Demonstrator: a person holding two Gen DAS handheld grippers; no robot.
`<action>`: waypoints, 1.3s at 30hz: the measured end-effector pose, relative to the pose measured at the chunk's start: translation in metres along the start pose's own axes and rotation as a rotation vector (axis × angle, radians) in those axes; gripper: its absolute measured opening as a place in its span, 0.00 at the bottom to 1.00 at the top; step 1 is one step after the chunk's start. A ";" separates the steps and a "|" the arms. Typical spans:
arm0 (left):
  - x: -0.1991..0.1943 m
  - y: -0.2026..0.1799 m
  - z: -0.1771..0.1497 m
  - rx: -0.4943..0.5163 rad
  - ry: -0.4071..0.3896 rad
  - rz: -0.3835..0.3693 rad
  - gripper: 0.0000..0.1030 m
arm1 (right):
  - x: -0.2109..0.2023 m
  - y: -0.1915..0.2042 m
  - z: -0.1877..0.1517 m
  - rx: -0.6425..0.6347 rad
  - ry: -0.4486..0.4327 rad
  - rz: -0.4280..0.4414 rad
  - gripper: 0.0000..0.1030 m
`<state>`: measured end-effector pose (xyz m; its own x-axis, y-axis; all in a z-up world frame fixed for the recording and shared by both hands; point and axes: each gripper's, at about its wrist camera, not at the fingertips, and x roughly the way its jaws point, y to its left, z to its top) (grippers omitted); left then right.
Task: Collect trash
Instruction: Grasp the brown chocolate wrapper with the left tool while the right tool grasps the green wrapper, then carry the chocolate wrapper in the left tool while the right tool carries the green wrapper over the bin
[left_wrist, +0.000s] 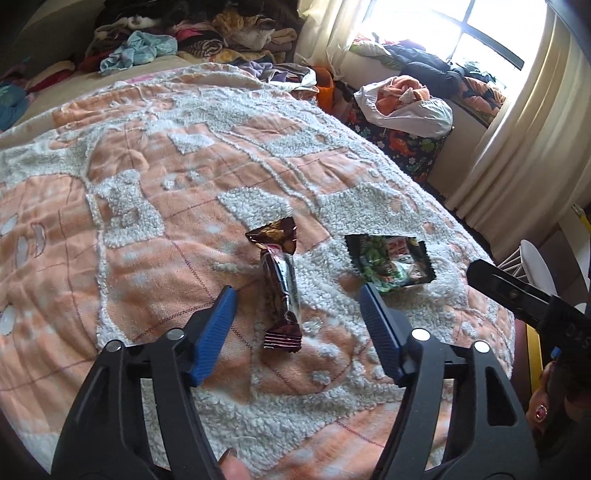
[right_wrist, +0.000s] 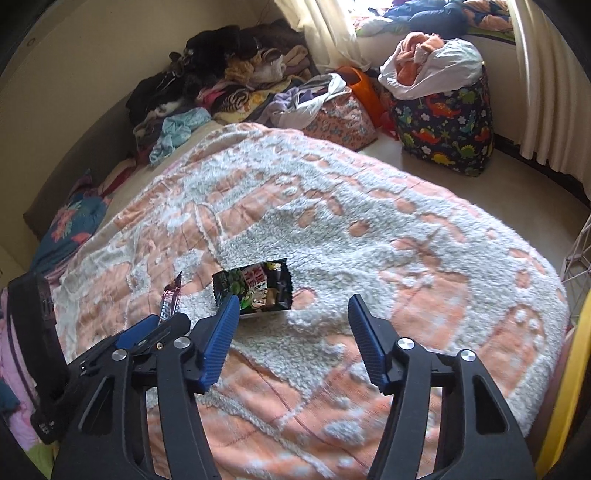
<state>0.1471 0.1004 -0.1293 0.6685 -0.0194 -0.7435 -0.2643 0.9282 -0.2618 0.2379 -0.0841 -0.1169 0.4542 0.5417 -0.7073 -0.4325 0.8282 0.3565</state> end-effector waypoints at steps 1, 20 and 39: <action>0.001 0.002 0.000 -0.005 0.002 -0.005 0.53 | 0.006 0.002 0.001 -0.004 0.010 -0.002 0.53; 0.009 0.017 -0.006 -0.027 0.011 -0.005 0.20 | 0.039 -0.002 0.001 0.034 0.036 0.106 0.08; -0.014 -0.064 -0.008 0.115 0.004 -0.186 0.12 | -0.096 -0.079 -0.039 0.149 -0.191 -0.061 0.07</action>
<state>0.1491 0.0379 -0.1067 0.6953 -0.1952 -0.6917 -0.0558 0.9449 -0.3227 0.1982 -0.2073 -0.1017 0.6214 0.4957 -0.6067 -0.2863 0.8645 0.4131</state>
